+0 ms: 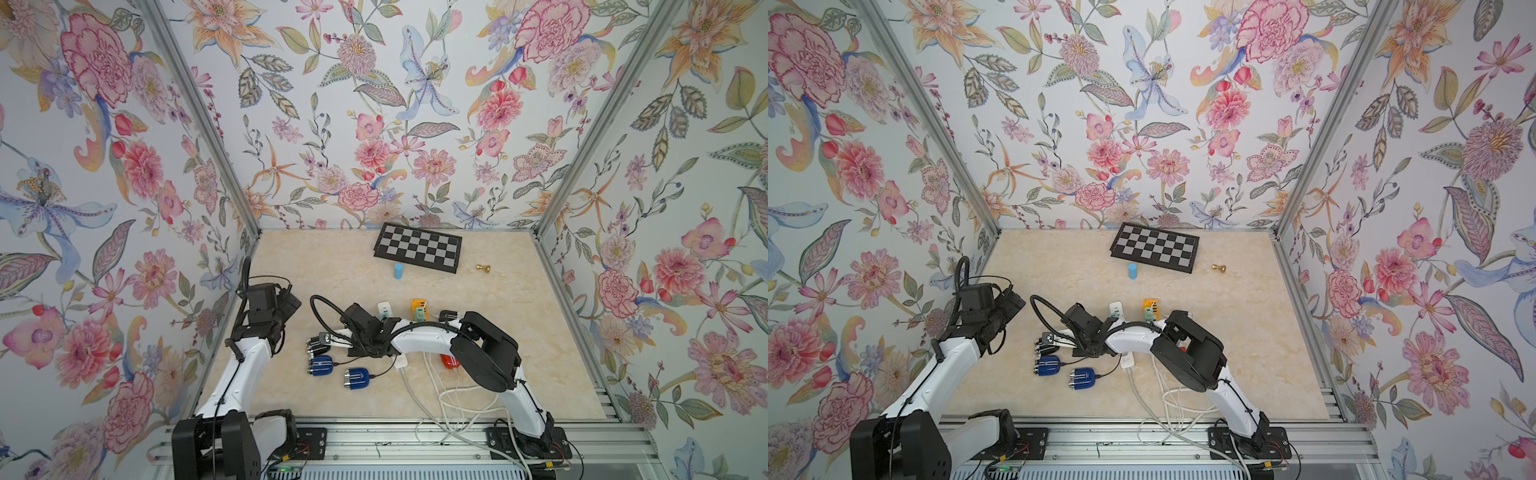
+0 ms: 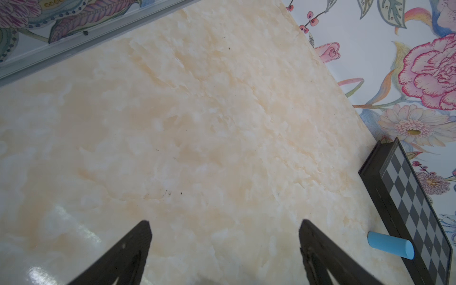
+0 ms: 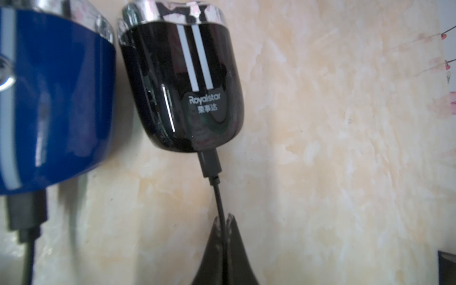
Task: Unplug the electric shaver
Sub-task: Pick up the charging cable from the center of the board.
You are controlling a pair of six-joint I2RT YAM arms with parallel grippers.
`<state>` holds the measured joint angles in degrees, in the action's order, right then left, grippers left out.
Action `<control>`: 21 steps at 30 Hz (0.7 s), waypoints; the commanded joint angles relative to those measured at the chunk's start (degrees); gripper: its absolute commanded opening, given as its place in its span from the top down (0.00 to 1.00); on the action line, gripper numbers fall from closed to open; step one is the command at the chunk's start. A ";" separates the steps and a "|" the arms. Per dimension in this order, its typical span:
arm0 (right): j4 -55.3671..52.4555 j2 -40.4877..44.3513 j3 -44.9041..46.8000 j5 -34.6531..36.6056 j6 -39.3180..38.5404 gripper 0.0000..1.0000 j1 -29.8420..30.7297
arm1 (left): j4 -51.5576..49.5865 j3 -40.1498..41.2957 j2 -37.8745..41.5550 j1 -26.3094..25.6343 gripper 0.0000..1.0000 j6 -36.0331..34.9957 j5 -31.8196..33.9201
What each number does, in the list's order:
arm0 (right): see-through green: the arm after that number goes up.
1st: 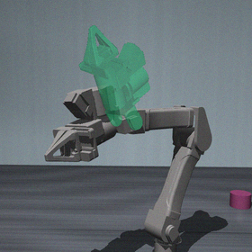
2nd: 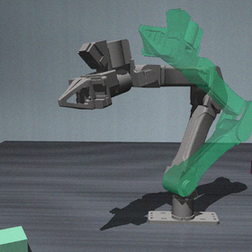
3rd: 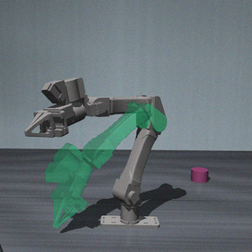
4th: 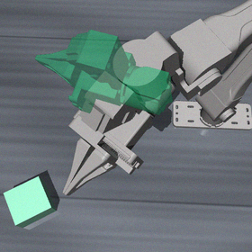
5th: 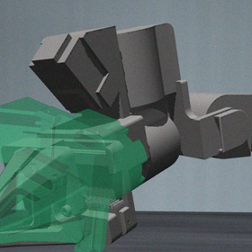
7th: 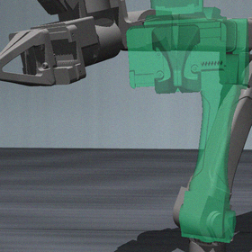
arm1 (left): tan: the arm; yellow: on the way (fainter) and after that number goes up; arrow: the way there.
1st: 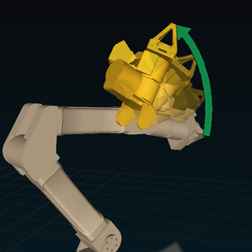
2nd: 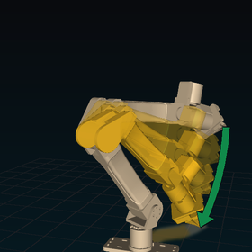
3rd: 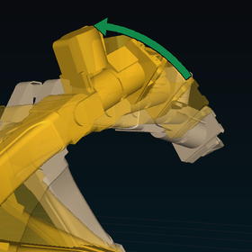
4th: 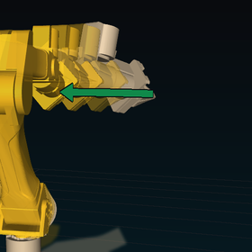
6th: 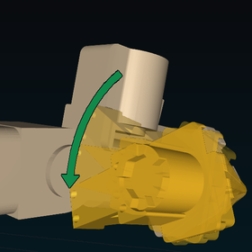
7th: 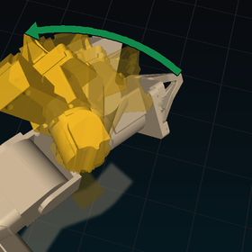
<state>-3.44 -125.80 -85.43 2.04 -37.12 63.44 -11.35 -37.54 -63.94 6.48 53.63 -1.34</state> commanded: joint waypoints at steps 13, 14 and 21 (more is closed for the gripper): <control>-0.89 8.92 2.81 -10.74 15.28 1.00 0.50 | 12.35 9.21 6.66 -2.36 0.08 13.65 -4.13; -0.89 9.10 2.74 -11.64 16.27 1.00 0.33 | 12.86 9.62 7.14 -2.51 0.08 14.14 -4.11; -1.05 8.65 1.87 -16.33 21.62 1.00 -0.97 | 17.12 12.14 8.13 -4.30 0.08 19.02 -6.65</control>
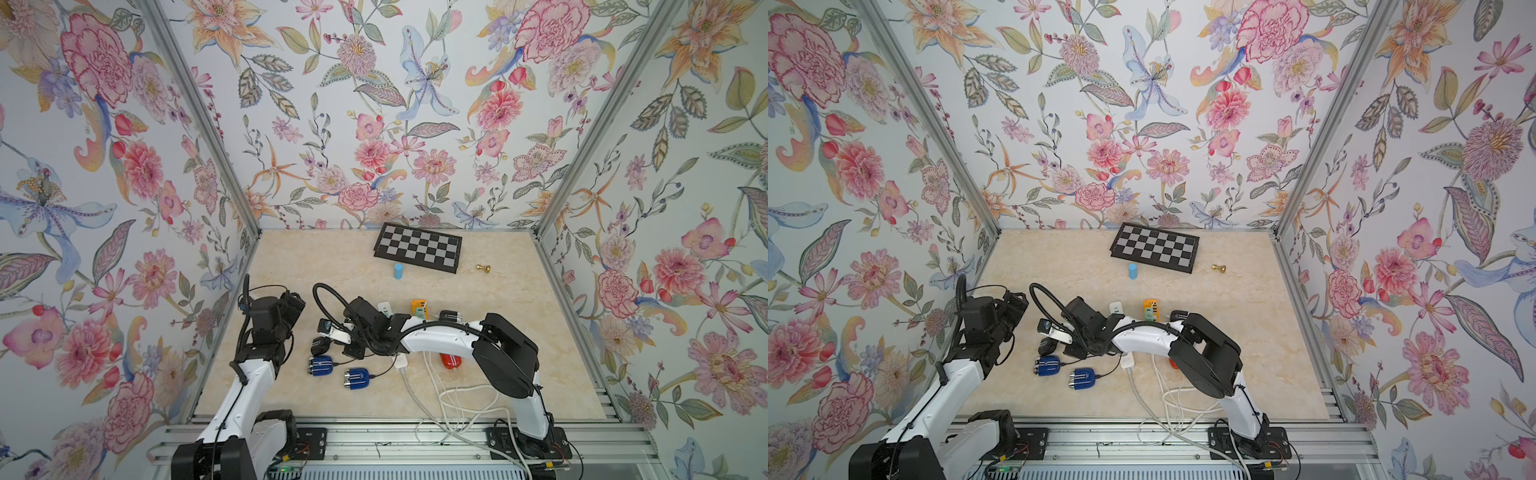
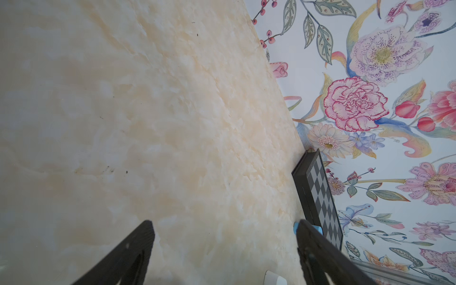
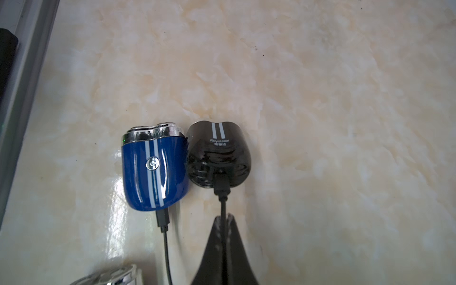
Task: Unplug the electric shaver
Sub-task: Pick up the charging cable from the center of the board.
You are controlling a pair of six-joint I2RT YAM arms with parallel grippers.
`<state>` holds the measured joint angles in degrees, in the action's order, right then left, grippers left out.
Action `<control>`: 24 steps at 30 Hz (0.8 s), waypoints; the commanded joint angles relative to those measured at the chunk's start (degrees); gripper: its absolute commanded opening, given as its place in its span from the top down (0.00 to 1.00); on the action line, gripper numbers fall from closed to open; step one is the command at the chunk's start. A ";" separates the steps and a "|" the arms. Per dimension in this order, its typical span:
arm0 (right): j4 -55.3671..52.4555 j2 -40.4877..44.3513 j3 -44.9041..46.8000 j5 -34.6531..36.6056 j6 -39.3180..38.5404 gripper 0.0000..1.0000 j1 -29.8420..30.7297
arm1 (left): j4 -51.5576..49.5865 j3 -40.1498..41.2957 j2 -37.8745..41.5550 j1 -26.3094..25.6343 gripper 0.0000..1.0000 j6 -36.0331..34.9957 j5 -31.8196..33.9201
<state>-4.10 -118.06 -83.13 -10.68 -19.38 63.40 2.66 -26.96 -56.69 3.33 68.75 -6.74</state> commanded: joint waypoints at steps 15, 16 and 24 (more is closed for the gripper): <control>-0.55 -1.43 -3.82 -8.22 12.93 1.00 -3.41 | 10.24 12.88 8.26 -9.66 0.08 22.27 -2.53; -0.40 -1.46 -3.92 -8.24 13.11 1.00 -3.37 | 10.47 13.66 8.88 -10.54 0.08 23.73 -2.32; -0.51 -1.70 -3.88 -8.99 14.10 1.00 -3.34 | 11.33 17.29 12.41 -15.74 0.10 33.68 0.15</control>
<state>-4.51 -118.93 -85.19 -18.15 -6.57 59.81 13.17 -10.41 -45.95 -11.11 96.36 -8.47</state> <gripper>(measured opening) 0.052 0.904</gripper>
